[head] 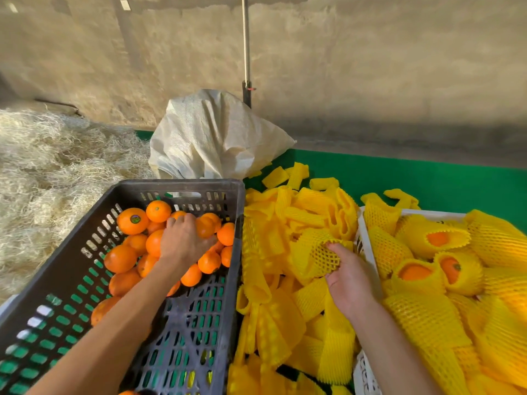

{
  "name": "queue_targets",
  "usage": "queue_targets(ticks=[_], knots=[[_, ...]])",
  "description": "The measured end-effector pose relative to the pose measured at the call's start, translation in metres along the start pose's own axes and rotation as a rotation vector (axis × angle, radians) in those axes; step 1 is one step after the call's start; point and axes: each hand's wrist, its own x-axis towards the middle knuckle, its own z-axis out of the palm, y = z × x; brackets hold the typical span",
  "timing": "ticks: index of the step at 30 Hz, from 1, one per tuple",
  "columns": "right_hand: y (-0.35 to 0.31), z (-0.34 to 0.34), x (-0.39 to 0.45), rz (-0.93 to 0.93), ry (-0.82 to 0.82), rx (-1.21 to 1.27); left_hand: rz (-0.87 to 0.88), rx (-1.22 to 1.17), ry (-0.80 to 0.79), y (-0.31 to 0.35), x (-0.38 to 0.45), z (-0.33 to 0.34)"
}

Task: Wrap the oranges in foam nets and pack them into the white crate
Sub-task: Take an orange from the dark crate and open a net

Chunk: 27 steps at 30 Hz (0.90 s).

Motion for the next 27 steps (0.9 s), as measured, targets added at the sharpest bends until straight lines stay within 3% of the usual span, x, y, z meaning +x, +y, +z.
queue_targets(ticks=[4,6,8,12,15,20,24,27], knots=[[-0.001,0.001,-0.001,-0.026,0.051,-0.045,0.035,-0.666,0.165,0.045,-0.032,-0.058],[-0.002,-0.001,-0.004,-0.07,0.063,-0.112,0.166,-0.865,0.055,0.07,-0.058,-0.085],[-0.002,-0.001,-0.005,-0.082,0.076,-0.125,0.238,-1.013,-0.161,0.095,-0.082,-0.096],[-0.001,0.002,-0.007,-0.098,0.082,-0.088,0.124,-1.007,-0.544,0.143,-0.103,-0.074],[0.003,0.001,-0.007,-0.145,0.078,-0.071,0.064,-0.981,-0.696,0.163,-0.109,-0.053],[0.003,-0.008,-0.001,-0.119,0.042,-0.177,0.132,-1.106,-0.9,0.158,-0.103,-0.031],[0.001,-0.007,0.0,-0.096,0.033,-0.297,0.146,-1.137,-0.894,0.148,-0.098,-0.019],[0.003,-0.005,-0.004,-0.107,-0.023,-0.331,0.035,-1.124,-0.804,0.148,-0.095,-0.015]])
